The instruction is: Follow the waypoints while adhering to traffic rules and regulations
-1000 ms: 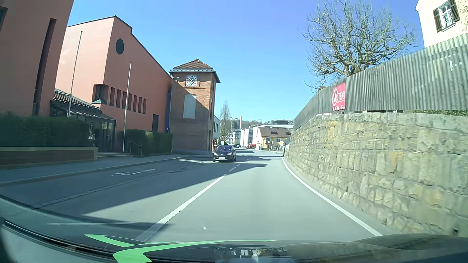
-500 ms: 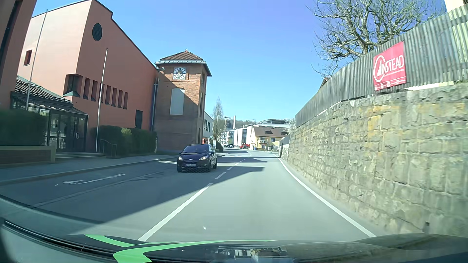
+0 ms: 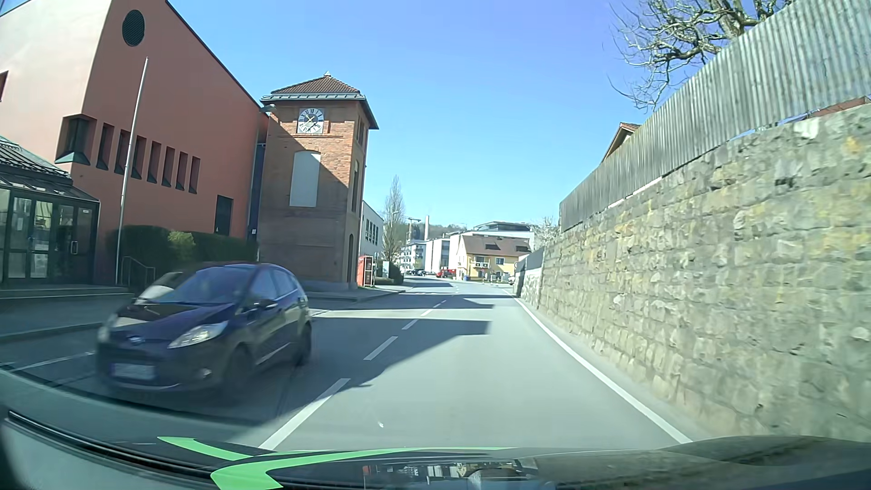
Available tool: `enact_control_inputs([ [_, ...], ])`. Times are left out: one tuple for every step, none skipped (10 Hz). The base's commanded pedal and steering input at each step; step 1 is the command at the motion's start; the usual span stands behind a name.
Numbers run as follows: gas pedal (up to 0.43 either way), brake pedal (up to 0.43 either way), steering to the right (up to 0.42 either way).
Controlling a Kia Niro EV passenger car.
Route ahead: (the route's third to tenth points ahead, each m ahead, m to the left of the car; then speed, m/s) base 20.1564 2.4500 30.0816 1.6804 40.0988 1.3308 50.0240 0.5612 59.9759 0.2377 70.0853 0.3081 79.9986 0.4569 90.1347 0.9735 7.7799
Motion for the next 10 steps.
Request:
enact_control_inputs([
  [0.110,0.000,0.022],
  [0.118,0.000,0.021],
  [0.118,0.000,0.018],
  [0.118,0.000,0.015],
  [0.118,0.000,0.013],
  [0.118,0.000,0.013],
  [0.118,0.000,0.013],
  [0.138,0.000,0.013],
  [0.150,0.000,0.012],
  [0.150,0.000,0.011],
])
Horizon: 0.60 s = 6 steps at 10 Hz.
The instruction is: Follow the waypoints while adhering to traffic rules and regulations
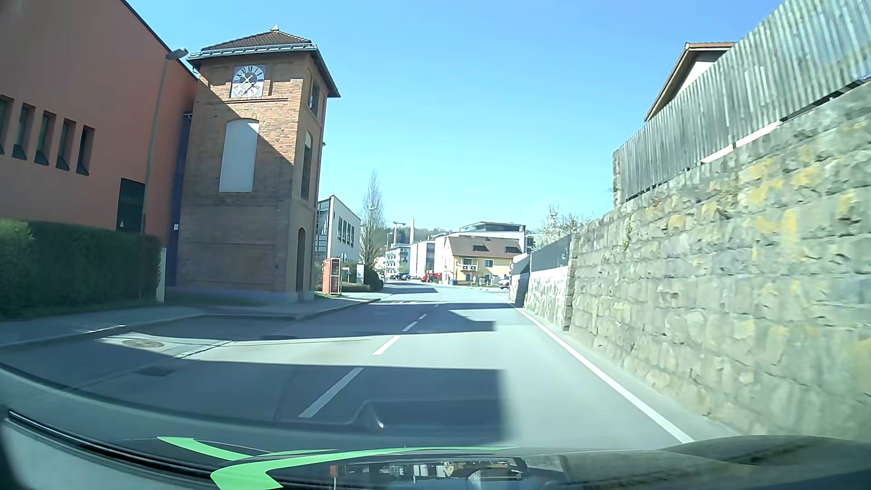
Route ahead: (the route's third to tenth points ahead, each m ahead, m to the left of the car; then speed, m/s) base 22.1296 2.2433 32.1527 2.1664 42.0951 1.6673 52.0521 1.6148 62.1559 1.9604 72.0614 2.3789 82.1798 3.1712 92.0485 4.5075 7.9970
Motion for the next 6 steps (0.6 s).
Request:
enact_control_inputs([
  [0.150,0.000,0.010],
  [0.157,0.000,0.013],
  [0.157,0.000,0.015],
  [0.150,0.000,0.015],
  [0.150,0.000,0.015],
  [0.150,0.000,0.015],
])
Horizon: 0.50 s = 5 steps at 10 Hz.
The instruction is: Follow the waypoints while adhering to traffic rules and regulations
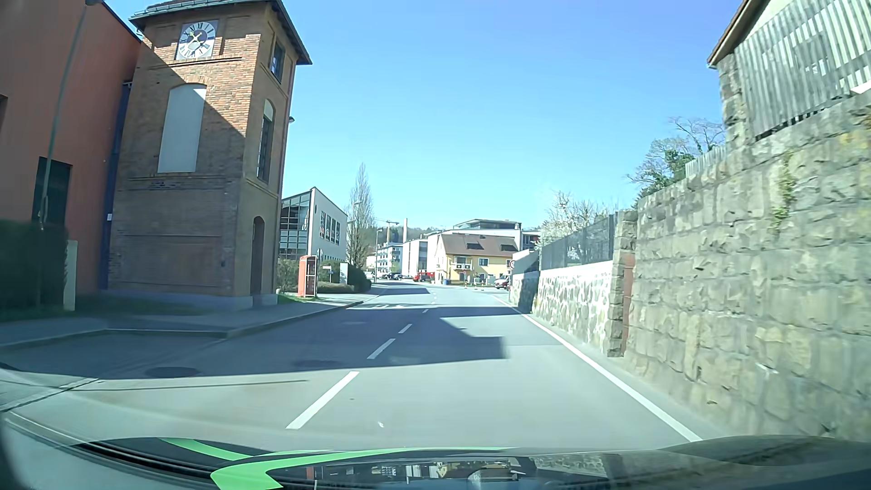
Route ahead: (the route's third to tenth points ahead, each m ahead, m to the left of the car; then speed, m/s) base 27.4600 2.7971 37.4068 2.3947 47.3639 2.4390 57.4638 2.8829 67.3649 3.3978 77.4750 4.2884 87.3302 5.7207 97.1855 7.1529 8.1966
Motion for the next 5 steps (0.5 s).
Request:
enact_control_inputs([
  [0.150,0.000,0.013],
  [0.150,0.000,0.012],
  [0.150,0.000,0.010],
  [0.150,0.000,0.009],
  [0.150,0.000,0.009],
])
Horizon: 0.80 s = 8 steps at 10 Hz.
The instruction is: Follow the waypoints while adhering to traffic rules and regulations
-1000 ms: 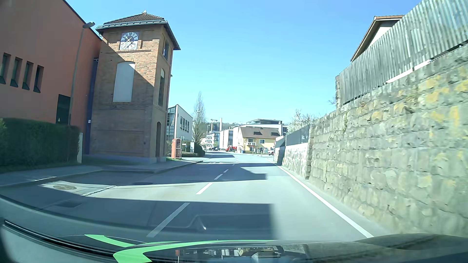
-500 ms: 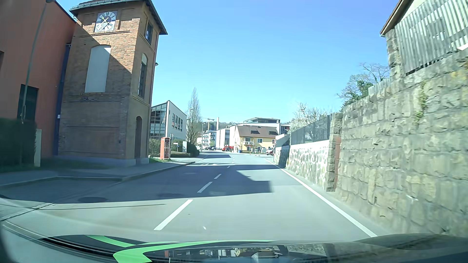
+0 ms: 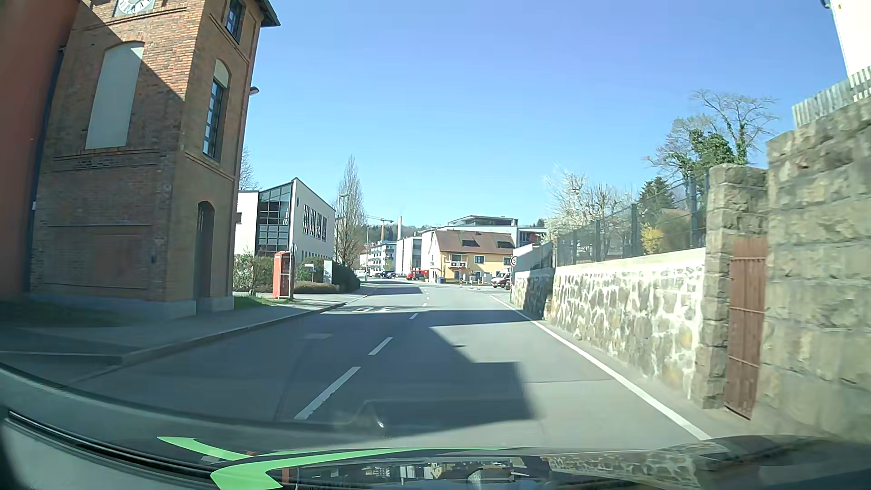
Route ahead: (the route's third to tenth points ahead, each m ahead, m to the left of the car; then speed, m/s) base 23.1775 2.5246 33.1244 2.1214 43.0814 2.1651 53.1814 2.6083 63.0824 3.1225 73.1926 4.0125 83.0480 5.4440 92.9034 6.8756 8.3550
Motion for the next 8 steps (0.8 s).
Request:
enact_control_inputs([
  [0.150,0.000,0.008],
  [0.150,0.000,0.008],
  [0.150,0.000,0.008],
  [0.150,0.000,0.007],
  [0.138,0.000,0.007],
  [0.138,0.000,0.006],
  [0.138,0.000,0.004],
  [0.138,0.000,0.004],
])
